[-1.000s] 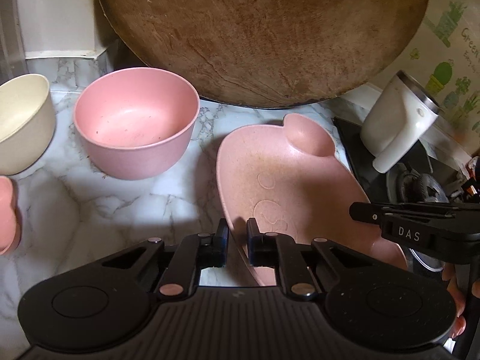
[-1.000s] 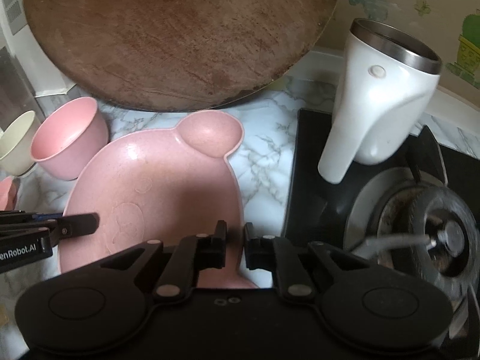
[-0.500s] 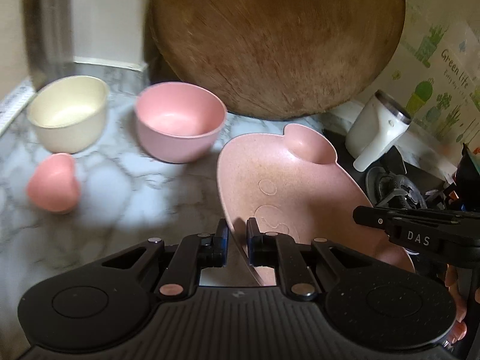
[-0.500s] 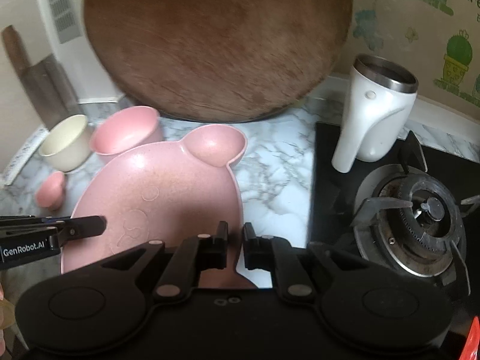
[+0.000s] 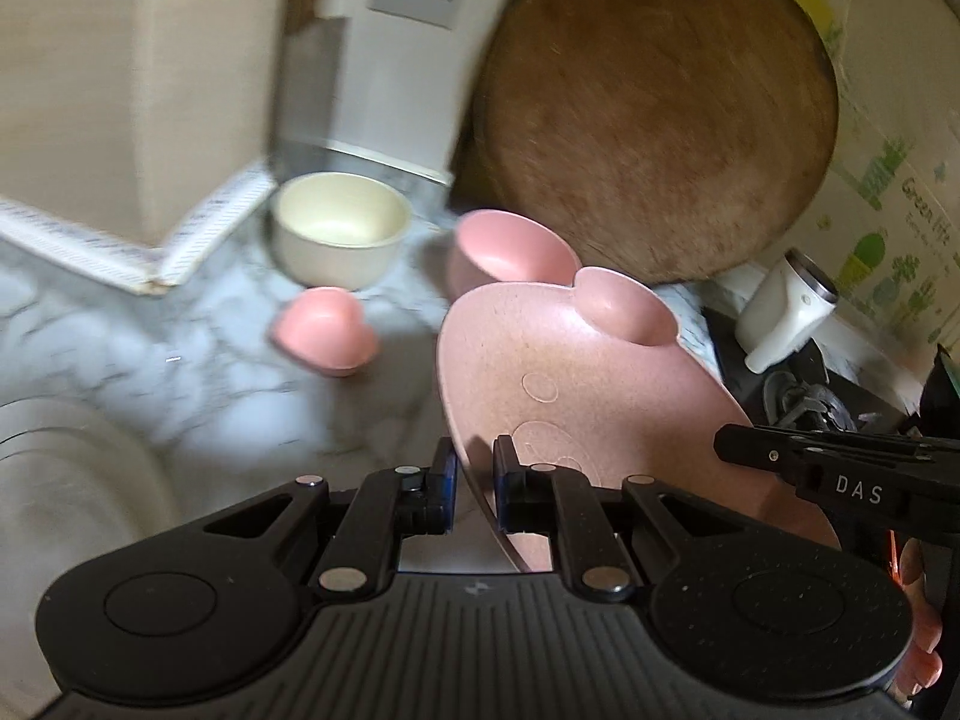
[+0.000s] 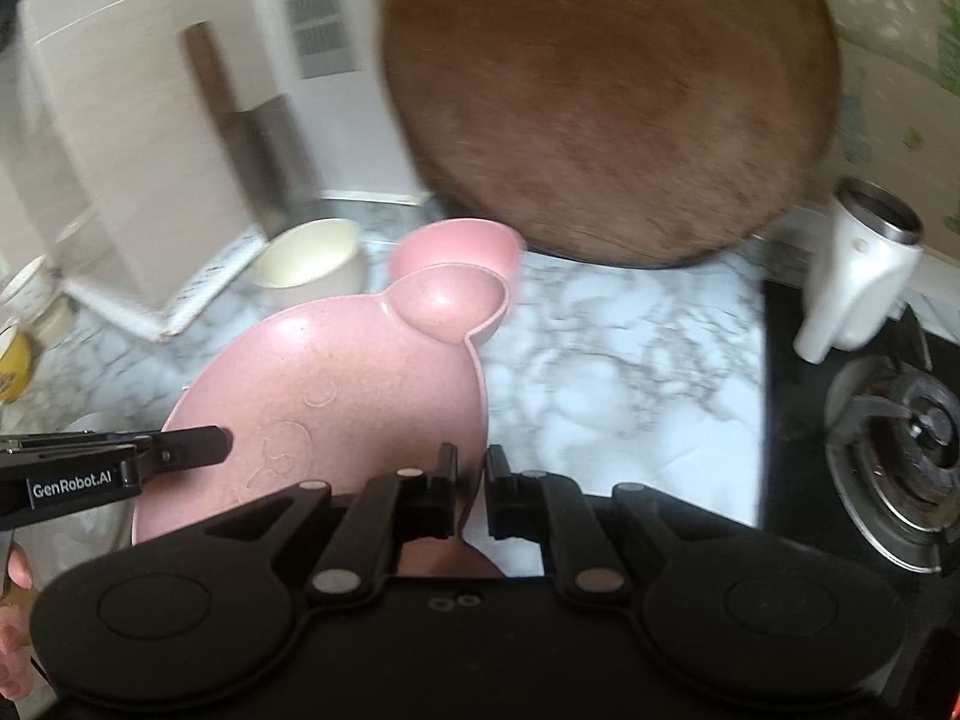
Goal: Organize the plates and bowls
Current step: 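Carry the bear plate to the plate stack and lower it on top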
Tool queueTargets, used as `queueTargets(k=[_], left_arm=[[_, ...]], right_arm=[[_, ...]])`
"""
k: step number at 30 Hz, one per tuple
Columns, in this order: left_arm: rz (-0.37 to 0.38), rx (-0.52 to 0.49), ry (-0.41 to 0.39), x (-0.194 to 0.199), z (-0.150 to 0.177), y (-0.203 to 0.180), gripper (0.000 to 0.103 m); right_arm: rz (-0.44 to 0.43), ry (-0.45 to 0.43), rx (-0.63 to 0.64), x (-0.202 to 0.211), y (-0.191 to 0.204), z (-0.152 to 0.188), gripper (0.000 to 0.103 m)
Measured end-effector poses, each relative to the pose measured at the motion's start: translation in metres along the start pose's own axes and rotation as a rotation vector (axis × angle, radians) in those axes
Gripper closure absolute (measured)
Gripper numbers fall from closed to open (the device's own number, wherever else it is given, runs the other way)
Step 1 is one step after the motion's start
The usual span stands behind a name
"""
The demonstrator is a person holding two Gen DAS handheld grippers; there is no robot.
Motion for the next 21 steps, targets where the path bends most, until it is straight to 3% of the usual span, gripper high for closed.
queueTargets(k=[21], left_arm=[[-0.208, 0.165, -0.103, 0.099, 0.039, 0.136, 0.092]], right_arm=[[-0.198, 0.028, 0.180, -0.025, 0.168, 0.008, 0.094]])
Point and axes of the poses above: each gripper's, at about its wrist camera, not at the fingertips, and x roughly against the way its jaws point, y to its left, z to its underside, the point moved 7 cm from there along -x, roughly the way its jaws point, and after that the axes turned 1 degree about z, right-handed, at the moved point
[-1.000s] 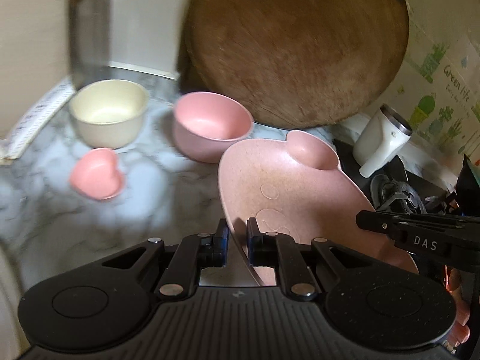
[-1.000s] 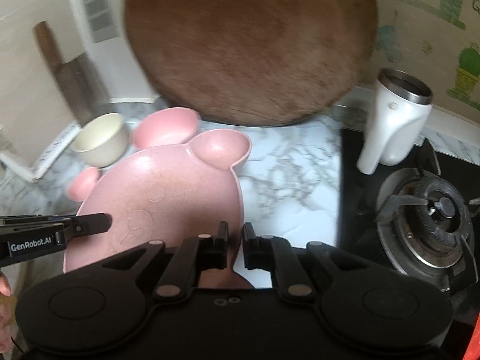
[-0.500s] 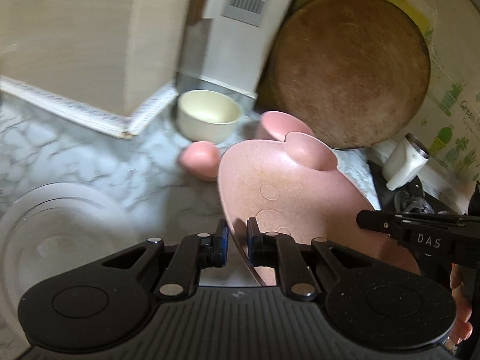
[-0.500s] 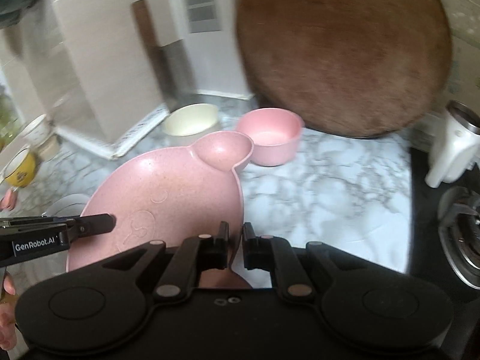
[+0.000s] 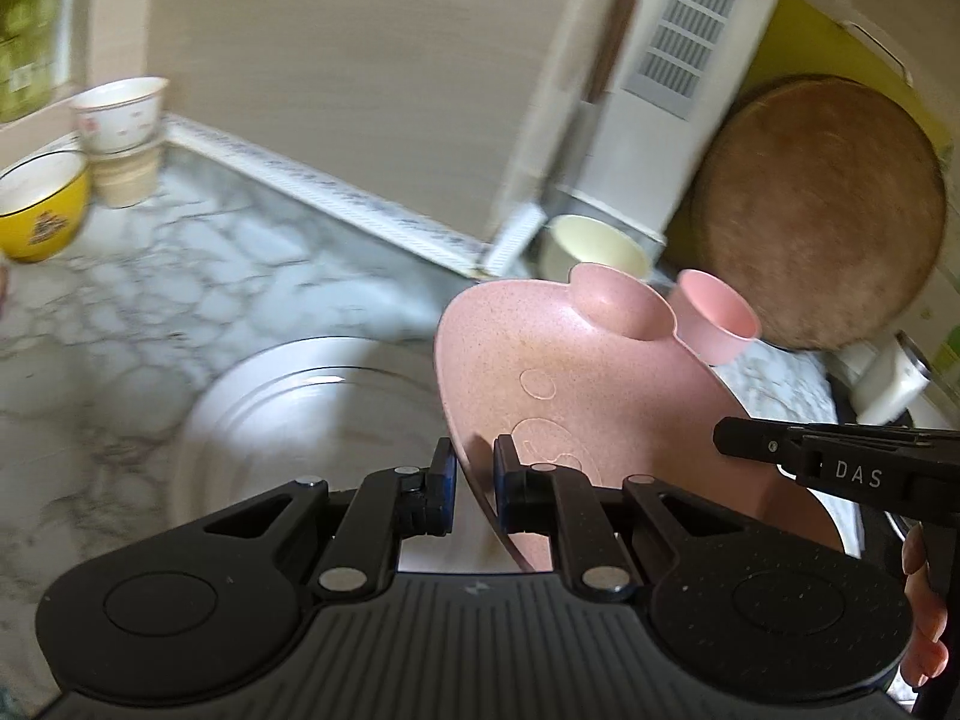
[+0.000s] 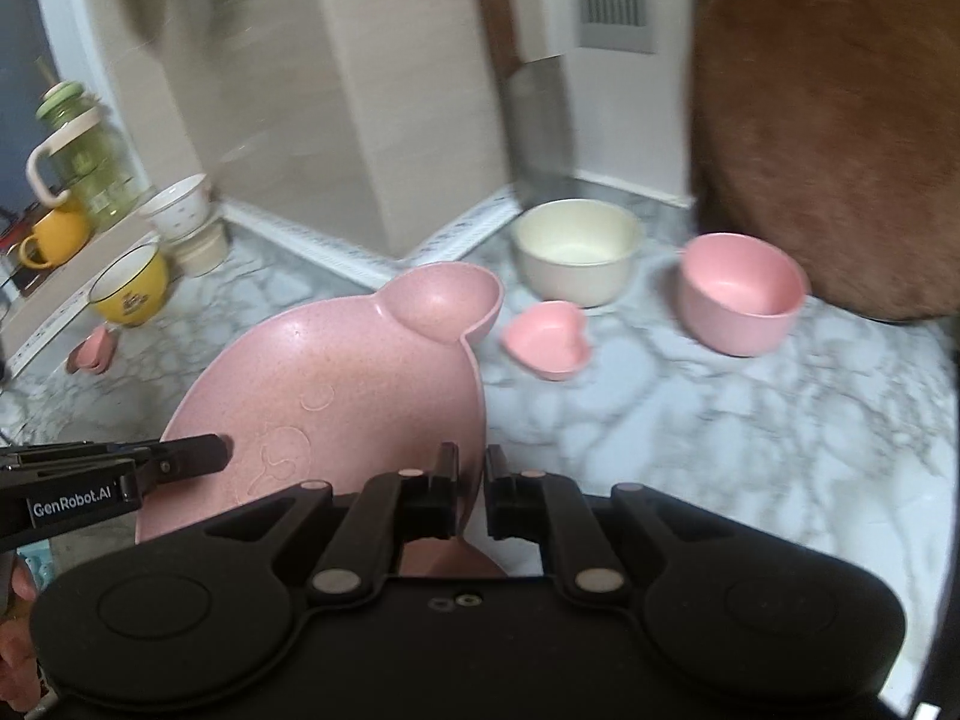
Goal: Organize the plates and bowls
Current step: 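Carry the bear plate to the plate stack and lower it on top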
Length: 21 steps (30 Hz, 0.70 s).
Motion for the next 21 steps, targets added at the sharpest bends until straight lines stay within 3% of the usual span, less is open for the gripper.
queueTargets(k=[9, 21], left_arm=[[-0.083, 0.051, -0.027, 0.007, 0.002, 0.058, 0.092], [-0.126, 0.075, 0.002, -0.007, 0.012, 0.096, 0.092]], right_arm=[[-0.053, 0.017, 0.078, -0.032, 0.055, -0.001, 0.094], [-0.076, 0.065, 0.103, -0.067, 0.078, 0.007, 0.093]])
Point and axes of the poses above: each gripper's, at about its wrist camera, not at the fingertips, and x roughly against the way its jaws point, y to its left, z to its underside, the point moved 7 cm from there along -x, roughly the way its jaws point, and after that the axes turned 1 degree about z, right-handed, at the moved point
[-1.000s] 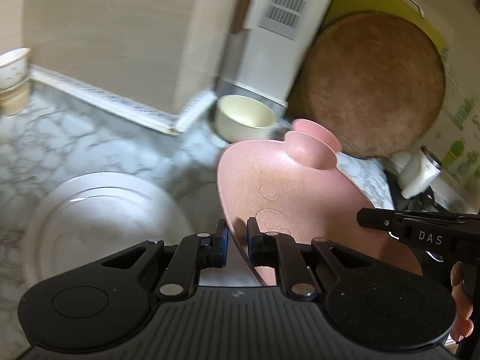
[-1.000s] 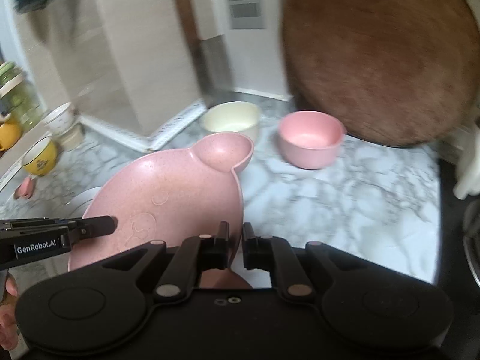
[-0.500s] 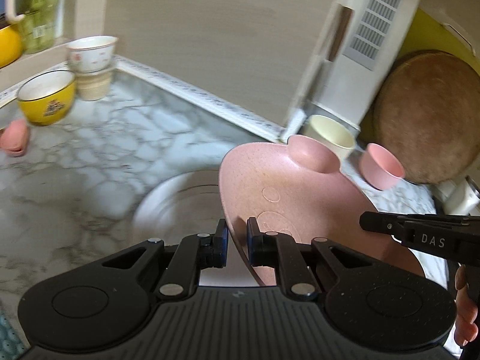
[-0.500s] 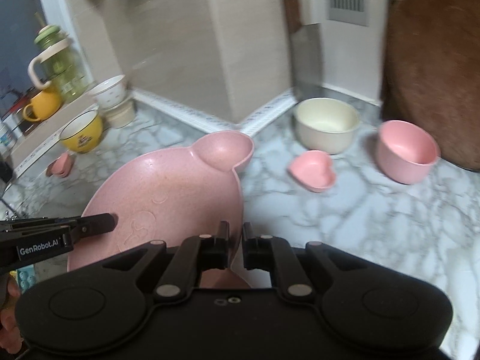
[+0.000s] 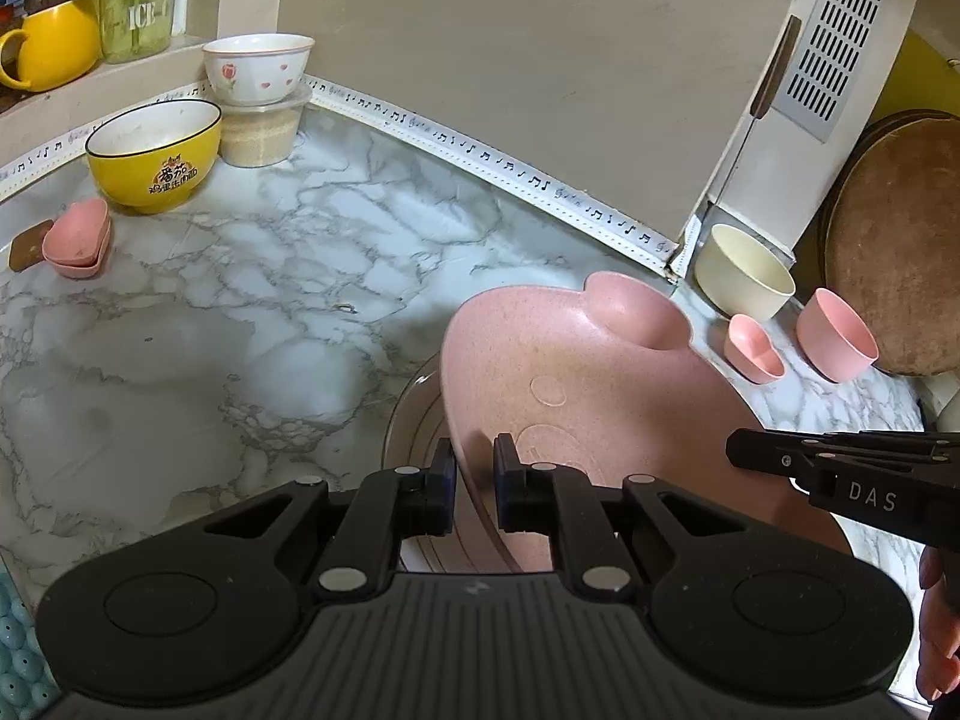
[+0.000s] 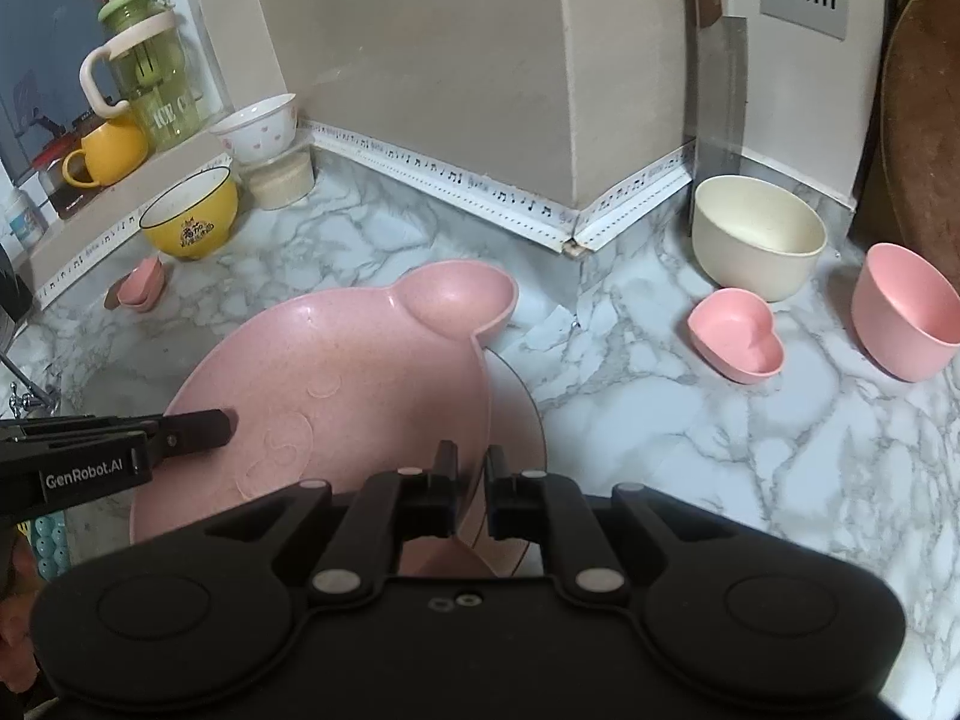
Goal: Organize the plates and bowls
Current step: 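Carry the bear plate to the plate stack and lower it on top, then open both grippers and pull back from the bear plate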
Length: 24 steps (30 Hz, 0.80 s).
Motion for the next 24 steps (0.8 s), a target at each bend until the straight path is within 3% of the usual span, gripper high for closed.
queueTargets(k=[24], left_arm=[[0.041, 0.000, 0.058, -0.030, 0.007, -0.003, 0.091]], right_arm=[[0.009, 0.031, 0.010, -0.008, -0.014, 0.011, 0.093]])
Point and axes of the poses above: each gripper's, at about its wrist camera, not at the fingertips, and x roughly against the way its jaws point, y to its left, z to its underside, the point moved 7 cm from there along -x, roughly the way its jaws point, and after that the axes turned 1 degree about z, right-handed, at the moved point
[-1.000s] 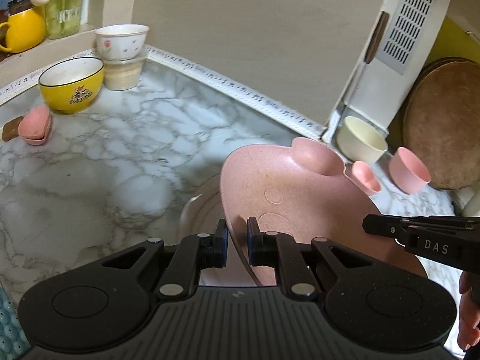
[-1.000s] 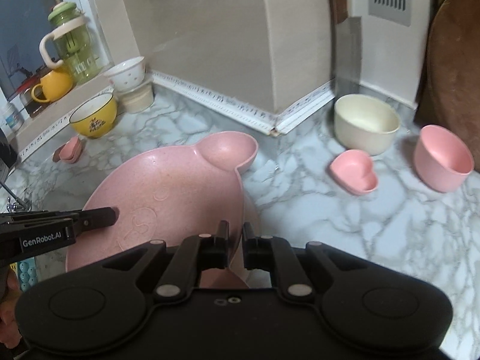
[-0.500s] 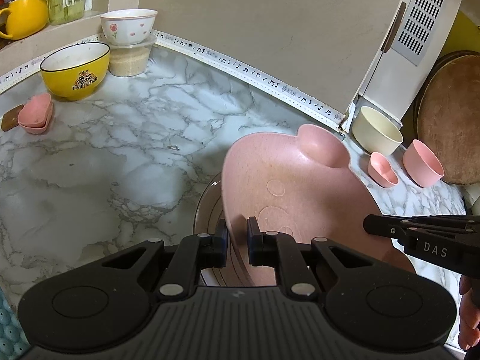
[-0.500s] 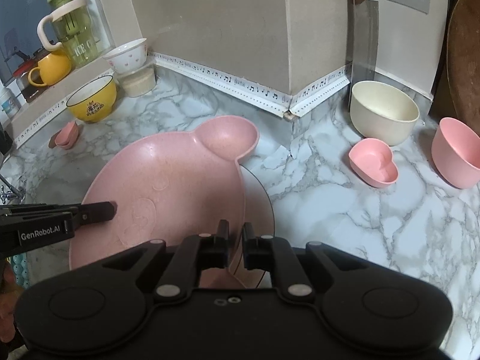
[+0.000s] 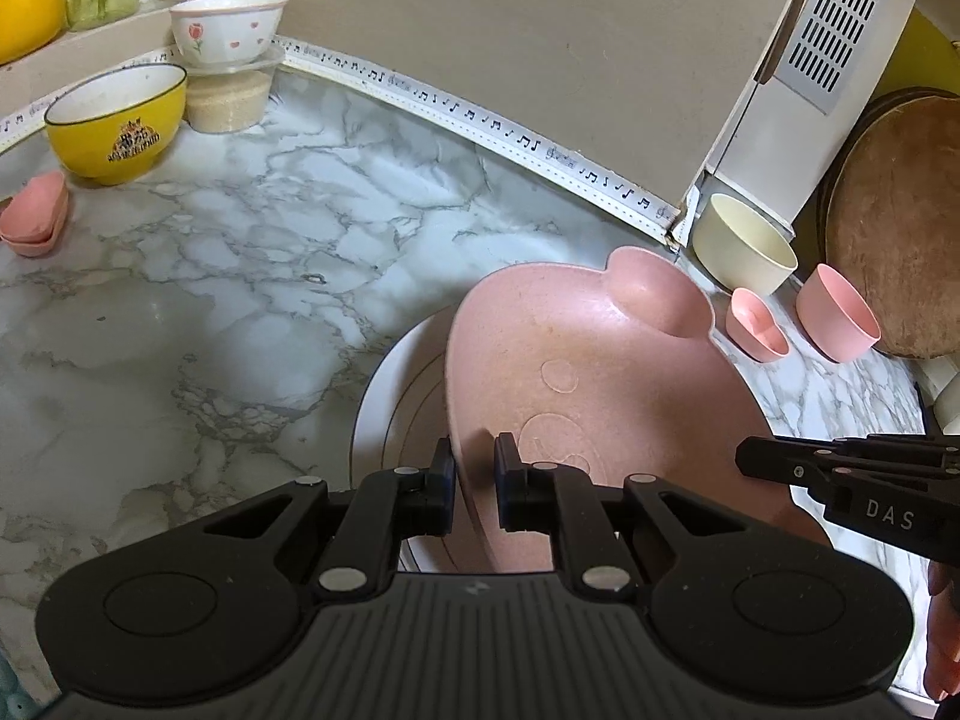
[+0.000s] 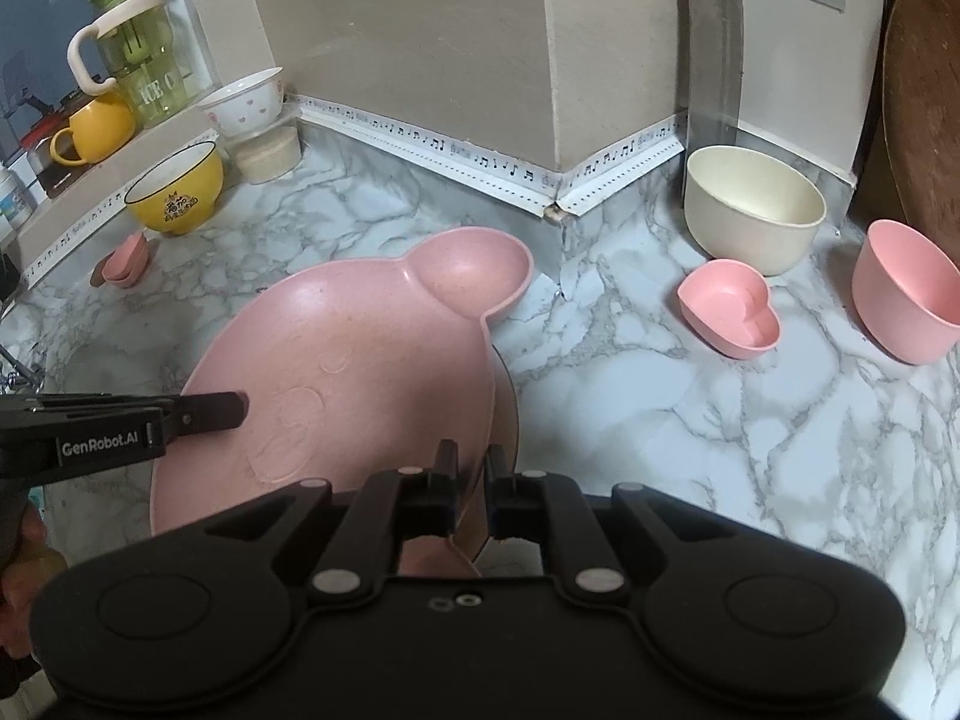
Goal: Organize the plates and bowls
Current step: 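Open both grippers and pull back from the bear plate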
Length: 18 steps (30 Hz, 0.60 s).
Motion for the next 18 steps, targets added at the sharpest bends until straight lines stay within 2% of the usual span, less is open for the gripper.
queueTargets(k=[4, 8, 12, 18], left_arm=[[0.005, -0.005, 0.005, -0.002, 0.000, 0.000, 0.091], [0.020, -0.008, 0.027, -0.004, 0.002, -0.001, 0.091], [-0.028, -0.038, 0.016, -0.001, 0.003, 0.000, 0.090], [-0.027, -0.022, 0.006, 0.007, 0.002, 0.004, 0.090]], right_arm=[[-0.003, 0.003, 0.000, 0.000, 0.000, 0.000, 0.092], [-0.003, 0.012, -0.006, -0.001, 0.000, 0.000, 0.083], [0.005, 0.013, -0.006, 0.000, -0.001, 0.000, 0.083], [0.018, 0.005, -0.024, 0.005, -0.008, 0.000, 0.080]])
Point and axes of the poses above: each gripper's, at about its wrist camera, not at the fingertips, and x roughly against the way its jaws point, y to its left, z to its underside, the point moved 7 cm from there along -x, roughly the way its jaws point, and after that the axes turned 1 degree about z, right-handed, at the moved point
